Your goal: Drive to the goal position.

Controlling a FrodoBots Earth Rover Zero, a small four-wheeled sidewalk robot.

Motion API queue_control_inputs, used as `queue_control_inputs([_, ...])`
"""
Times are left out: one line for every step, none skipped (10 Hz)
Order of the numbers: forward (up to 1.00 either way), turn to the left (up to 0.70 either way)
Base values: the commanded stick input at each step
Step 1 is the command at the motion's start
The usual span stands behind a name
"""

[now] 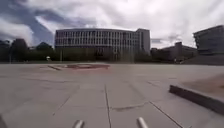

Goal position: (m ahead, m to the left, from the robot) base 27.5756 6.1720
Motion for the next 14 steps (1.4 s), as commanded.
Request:
queue_control_inputs([0.7,0.0])
queue_control_inputs([0.7,0.0])
queue_control_inputs([0.7,0.0])
queue_control_inputs([0.7,0.0])
queue_control_inputs([0.7,0.0])
queue_control_inputs([0.7,0.0])
queue_control_inputs([0.7,0.0])
queue_control_inputs([0.7,0.0])
queue_control_inputs([0.7,0.0])
queue_control_inputs([0.7,0.0])
queue_control_inputs([0.7,0.0])
queue_control_inputs([0.7,0.0])
queue_control_inputs([0.7,0.0])
queue_control_inputs([0.7,0.0])
